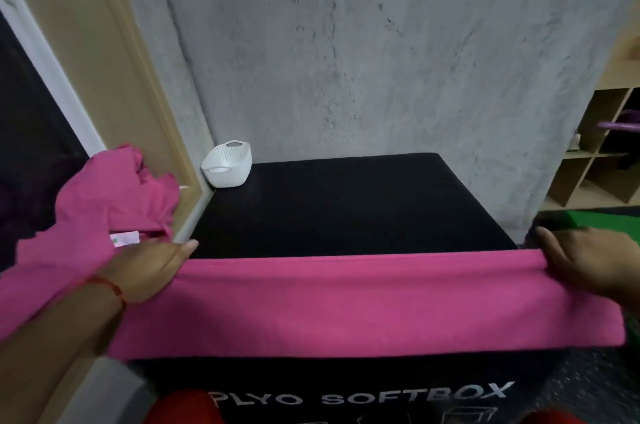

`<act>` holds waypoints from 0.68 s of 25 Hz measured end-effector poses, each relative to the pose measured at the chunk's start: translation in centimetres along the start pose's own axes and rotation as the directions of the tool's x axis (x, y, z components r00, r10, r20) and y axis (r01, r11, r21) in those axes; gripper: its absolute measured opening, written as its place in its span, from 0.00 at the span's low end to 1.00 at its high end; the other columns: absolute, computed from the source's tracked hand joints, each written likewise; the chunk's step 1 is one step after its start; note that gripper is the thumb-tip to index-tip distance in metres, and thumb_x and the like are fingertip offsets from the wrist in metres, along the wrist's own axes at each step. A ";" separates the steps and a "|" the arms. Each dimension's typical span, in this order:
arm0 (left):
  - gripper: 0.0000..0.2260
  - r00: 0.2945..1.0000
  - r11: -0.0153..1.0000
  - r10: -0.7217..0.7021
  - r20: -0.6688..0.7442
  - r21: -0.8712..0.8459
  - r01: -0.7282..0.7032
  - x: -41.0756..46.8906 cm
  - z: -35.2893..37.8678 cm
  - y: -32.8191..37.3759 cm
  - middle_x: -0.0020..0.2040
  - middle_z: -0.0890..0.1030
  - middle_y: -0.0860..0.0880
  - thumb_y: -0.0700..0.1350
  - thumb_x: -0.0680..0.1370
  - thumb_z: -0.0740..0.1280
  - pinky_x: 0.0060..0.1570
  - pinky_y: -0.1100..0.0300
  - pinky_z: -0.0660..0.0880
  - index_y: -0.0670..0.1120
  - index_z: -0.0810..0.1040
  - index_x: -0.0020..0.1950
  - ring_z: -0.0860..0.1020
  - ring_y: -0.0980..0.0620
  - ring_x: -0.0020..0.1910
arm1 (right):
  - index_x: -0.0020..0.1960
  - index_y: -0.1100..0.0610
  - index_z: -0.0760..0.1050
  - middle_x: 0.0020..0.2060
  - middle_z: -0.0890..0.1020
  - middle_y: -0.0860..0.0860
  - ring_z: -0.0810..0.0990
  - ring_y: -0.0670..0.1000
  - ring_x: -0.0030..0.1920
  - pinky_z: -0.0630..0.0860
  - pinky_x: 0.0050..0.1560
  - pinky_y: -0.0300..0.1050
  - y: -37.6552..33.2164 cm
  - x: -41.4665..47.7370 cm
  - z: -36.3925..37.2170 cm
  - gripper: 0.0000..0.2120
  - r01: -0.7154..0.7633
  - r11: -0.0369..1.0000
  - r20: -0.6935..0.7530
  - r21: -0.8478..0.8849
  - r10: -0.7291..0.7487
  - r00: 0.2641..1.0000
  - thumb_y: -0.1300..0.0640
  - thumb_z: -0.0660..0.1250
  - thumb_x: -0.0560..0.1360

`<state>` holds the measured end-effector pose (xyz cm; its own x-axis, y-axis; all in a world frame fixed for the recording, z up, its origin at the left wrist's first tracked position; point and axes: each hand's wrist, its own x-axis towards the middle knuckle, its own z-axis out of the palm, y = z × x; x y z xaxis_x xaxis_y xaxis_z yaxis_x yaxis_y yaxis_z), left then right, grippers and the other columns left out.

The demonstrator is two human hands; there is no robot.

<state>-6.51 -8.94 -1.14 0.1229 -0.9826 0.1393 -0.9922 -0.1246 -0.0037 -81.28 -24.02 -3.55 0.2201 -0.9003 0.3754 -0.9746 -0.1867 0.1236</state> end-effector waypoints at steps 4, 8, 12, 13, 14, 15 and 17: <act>0.40 0.973 0.998 -0.012 0.231 0.067 -0.004 2.5 5.8 2.5 0.61 0.83 0.51 0.72 0.78 0.33 0.65 0.54 0.72 0.58 0.81 0.64 0.79 0.48 0.62 | 0.36 0.46 0.77 0.30 0.80 0.45 0.78 0.44 0.31 0.74 0.37 0.45 -3.2 1.0 5.2 0.40 -0.026 0.999 0.175 -0.026 0.030 0.984 0.32 0.31 0.81; 0.27 0.951 0.999 -0.053 0.306 0.011 0.052 6.2 10.2 5.0 0.61 0.83 0.52 0.64 0.85 0.41 0.62 0.54 0.72 0.61 0.80 0.56 0.79 0.48 0.64 | 0.40 0.45 0.77 0.42 0.86 0.45 0.87 0.52 0.45 0.76 0.44 0.48 -4.2 3.4 11.6 0.36 -0.024 0.997 0.158 -0.070 0.035 0.987 0.32 0.34 0.80; 0.32 0.954 0.995 -0.083 0.288 0.075 0.064 11.3 12.7 4.0 0.57 0.84 0.53 0.67 0.83 0.37 0.55 0.53 0.73 0.60 0.80 0.60 0.81 0.50 0.58 | 0.38 0.45 0.74 0.42 0.85 0.46 0.86 0.53 0.46 0.75 0.42 0.49 -3.9 7.4 15.1 0.33 -0.039 0.996 0.138 -0.086 0.051 0.989 0.33 0.36 0.82; 0.33 0.956 0.993 -0.103 0.275 0.078 0.085 12.2 13.5 3.4 0.54 0.84 0.53 0.68 0.82 0.37 0.53 0.53 0.73 0.60 0.81 0.58 0.82 0.50 0.55 | 0.37 0.45 0.73 0.42 0.85 0.46 0.86 0.53 0.46 0.76 0.42 0.49 -3.9 8.0 15.8 0.33 -0.042 0.993 0.125 -0.109 0.055 0.991 0.33 0.35 0.83; 0.34 0.960 0.991 -0.120 0.253 0.084 0.102 13.0 14.3 3.0 0.52 0.84 0.53 0.69 0.81 0.36 0.51 0.53 0.73 0.59 0.81 0.55 0.82 0.50 0.52 | 0.36 0.44 0.71 0.42 0.85 0.46 0.87 0.53 0.46 0.76 0.42 0.49 -3.7 8.5 16.8 0.33 -0.027 0.991 0.090 -0.128 0.039 0.995 0.33 0.35 0.83; 0.35 0.966 0.989 -0.133 0.220 0.090 0.115 13.6 15.0 2.7 0.48 0.84 0.53 0.70 0.80 0.36 0.49 0.53 0.73 0.59 0.81 0.52 0.82 0.51 0.50 | 0.35 0.45 0.71 0.40 0.84 0.46 0.87 0.54 0.44 0.77 0.41 0.49 -3.4 8.8 17.9 0.33 -0.016 0.991 0.071 -0.136 0.026 0.997 0.33 0.36 0.83; 0.35 0.977 0.985 -0.160 0.138 0.081 0.149 14.3 16.2 1.6 0.42 0.82 0.54 0.72 0.79 0.37 0.46 0.54 0.75 0.56 0.80 0.45 0.80 0.52 0.44 | 0.34 0.47 0.73 0.38 0.84 0.48 0.86 0.55 0.41 0.78 0.40 0.49 -3.4 9.3 19.0 0.34 -0.001 0.989 0.070 -0.148 0.012 0.997 0.33 0.37 0.82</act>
<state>-5.99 -25.40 -15.17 0.2814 -0.9596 -0.0003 -0.9577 -0.2808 -0.0630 -76.66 -39.22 -17.88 0.2054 -0.9278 0.3113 -0.9580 -0.1256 0.2577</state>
